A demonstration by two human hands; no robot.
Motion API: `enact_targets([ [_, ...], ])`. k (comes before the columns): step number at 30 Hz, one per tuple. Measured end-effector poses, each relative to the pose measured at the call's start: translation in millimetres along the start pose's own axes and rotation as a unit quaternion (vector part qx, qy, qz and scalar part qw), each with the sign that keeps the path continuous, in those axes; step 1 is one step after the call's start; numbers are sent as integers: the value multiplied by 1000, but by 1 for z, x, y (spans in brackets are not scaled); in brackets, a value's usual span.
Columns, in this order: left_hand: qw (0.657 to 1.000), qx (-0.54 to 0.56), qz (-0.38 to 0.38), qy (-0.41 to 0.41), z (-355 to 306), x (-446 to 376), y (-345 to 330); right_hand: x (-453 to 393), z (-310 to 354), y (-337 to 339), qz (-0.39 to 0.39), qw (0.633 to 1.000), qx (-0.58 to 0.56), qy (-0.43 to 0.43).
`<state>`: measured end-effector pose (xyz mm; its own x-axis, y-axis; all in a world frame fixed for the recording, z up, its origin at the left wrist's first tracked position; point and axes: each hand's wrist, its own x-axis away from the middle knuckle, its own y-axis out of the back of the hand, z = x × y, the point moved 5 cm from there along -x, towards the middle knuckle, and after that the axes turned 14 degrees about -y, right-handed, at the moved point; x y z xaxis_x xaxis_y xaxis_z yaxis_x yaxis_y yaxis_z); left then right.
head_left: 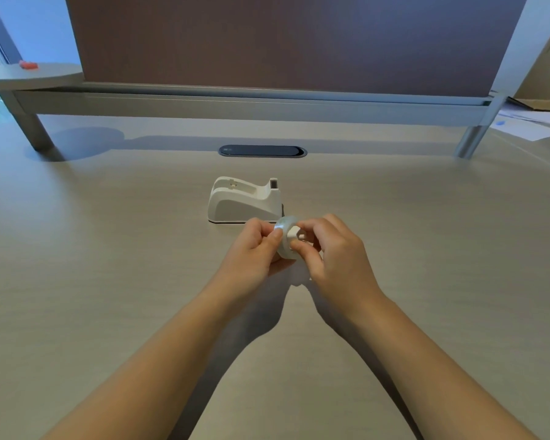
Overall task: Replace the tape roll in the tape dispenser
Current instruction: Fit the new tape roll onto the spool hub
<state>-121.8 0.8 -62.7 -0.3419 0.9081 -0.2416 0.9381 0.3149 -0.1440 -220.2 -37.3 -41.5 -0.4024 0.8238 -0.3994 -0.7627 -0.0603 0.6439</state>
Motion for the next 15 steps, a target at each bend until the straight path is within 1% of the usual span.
enact_targets([
  [2, 998, 51, 21, 15, -2, 0, -2, -3, 1, 4, -15, 999, -36, -11],
  [3, 998, 58, 28, 17, -3, -1, -2, -4, 2, 6, -19, 998, -54, -15],
  [7, 997, 76, 7, 17, -3, -4, 2, -4, 5, 10, -8, 993, -113, -25],
  [9, 996, 80, 10, 22, -3, -5, 5, -3, 0, 12, -14, 985, -156, -70],
  [10, 996, 80, 14, 24, -3, -5, 6, -3, -5, 13, -11, 976, -185, -111],
  [11, 996, 82, 17, 25, -3, -5, 7, -4, -12, 11, 8, 961, -228, -159],
  [12, 996, 85, 19, 25, -3, -5, 7, -4, -18, 6, 48, 933, -287, -209],
  [13, 996, 86, 22, 24, -2, -5, 7, -2, -23, -2, 102, 897, -345, -257],
  [14, 996, 84, 27, 24, -2, -5, 6, 0, -26, -9, 148, 865, -381, -293],
  [15, 996, 80, 30, 24, -2, -4, 6, 2, -28, -14, 179, 847, -393, -309],
])
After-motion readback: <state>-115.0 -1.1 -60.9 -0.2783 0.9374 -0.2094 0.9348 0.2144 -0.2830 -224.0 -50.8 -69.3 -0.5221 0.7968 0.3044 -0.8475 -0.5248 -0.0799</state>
